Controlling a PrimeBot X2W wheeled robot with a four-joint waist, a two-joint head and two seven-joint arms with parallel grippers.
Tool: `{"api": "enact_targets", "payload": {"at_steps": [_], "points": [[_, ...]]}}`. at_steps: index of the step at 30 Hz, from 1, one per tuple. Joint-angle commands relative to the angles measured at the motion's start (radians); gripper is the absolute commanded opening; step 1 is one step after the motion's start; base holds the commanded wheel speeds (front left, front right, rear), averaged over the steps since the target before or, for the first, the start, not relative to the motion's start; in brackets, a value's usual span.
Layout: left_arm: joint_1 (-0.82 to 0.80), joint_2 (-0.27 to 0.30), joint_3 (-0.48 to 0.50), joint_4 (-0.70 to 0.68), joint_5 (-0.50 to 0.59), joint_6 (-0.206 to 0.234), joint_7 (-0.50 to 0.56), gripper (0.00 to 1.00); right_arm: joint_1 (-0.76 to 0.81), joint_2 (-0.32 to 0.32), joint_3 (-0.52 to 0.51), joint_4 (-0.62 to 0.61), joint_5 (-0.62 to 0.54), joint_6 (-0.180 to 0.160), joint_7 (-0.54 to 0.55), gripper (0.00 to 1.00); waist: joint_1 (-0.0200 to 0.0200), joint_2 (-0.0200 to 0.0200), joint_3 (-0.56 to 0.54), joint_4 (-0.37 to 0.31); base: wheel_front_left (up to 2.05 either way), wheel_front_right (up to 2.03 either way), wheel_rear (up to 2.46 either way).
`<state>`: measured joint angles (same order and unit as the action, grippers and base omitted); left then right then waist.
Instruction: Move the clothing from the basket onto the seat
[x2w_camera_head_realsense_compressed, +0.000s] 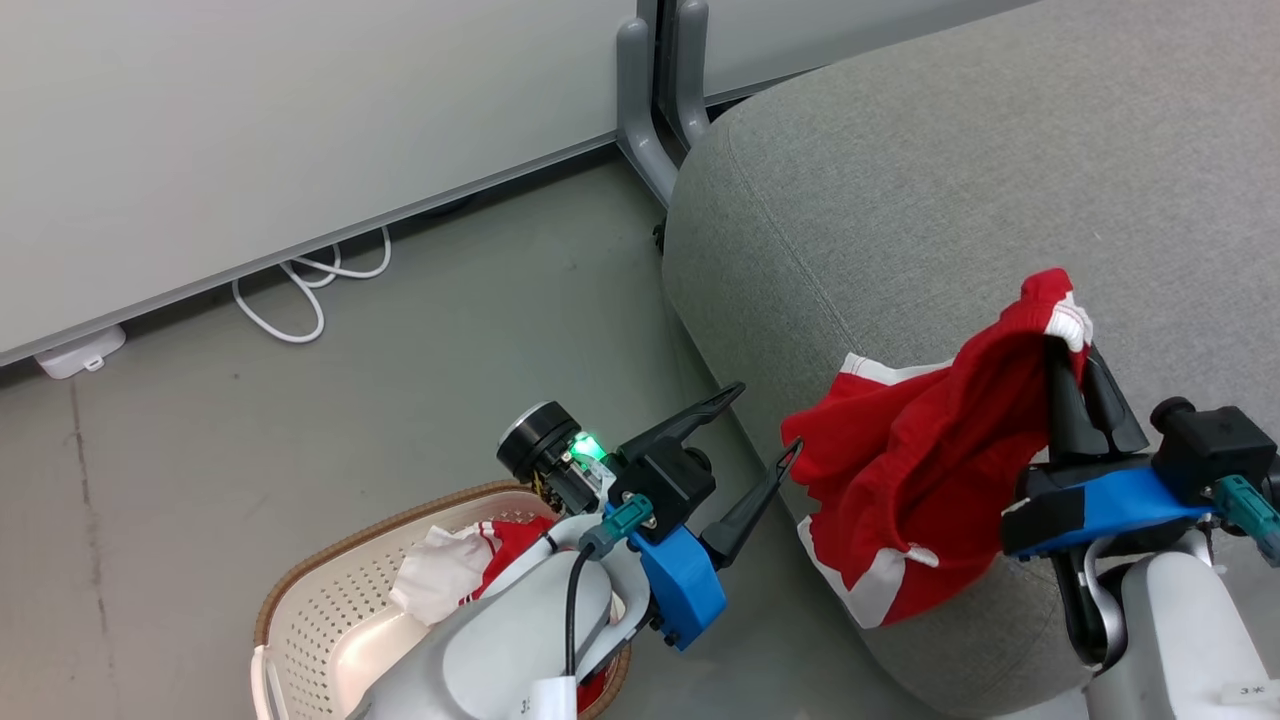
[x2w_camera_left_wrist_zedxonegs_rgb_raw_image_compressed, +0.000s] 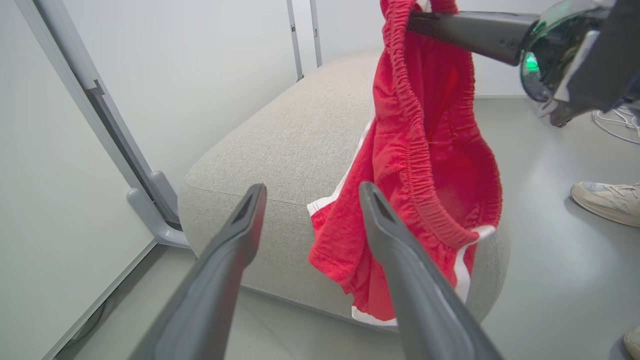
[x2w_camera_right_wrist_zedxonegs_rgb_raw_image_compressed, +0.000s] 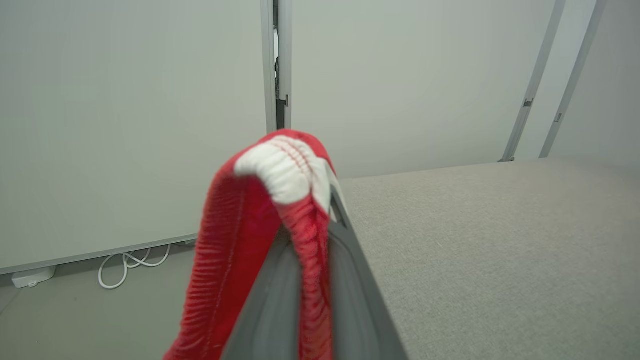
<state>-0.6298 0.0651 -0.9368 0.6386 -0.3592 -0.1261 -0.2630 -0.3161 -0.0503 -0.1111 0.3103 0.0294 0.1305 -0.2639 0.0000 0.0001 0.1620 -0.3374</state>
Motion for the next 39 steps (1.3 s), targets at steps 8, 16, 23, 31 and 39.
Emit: {"api": "enact_targets", "payload": {"at_steps": [8,16,23,31,39], "points": [[-0.023,0.024,0.037,-0.032,0.019,0.003,-0.003,1.0,-0.144,-0.029,-0.015,-0.043,0.009,0.0,-0.001,0.0,0.0,-0.0001,0.07,0.013,0.0,0.0,0.0],[-0.101,0.075,0.058,-0.08,0.061,0.008,-0.003,1.0,-0.422,-0.122,-0.114,-0.087,0.028,0.0,-0.001,0.0,0.0,-0.0001,0.244,0.033,0.0,0.0,0.0],[-0.191,0.123,0.065,-0.124,0.1,0.012,0.001,1.0,-0.66,-0.282,-0.302,-0.11,0.047,0.0,-0.001,0.0,0.0,-0.0001,0.415,0.057,0.0,0.0,0.0],[-0.252,0.163,0.069,-0.185,0.122,0.02,0.016,1.0,-0.774,-0.441,-0.453,-0.023,0.076,0.0,-0.001,0.0,0.0,-0.0001,0.54,0.06,0.0,0.0,0.0],[-0.263,0.177,0.06,-0.215,0.126,0.021,0.028,1.0,-0.691,-0.372,-0.493,0.111,0.022,0.0,-0.001,0.0,0.0,-0.0001,0.587,0.061,0.0,0.0,0.0]]}}
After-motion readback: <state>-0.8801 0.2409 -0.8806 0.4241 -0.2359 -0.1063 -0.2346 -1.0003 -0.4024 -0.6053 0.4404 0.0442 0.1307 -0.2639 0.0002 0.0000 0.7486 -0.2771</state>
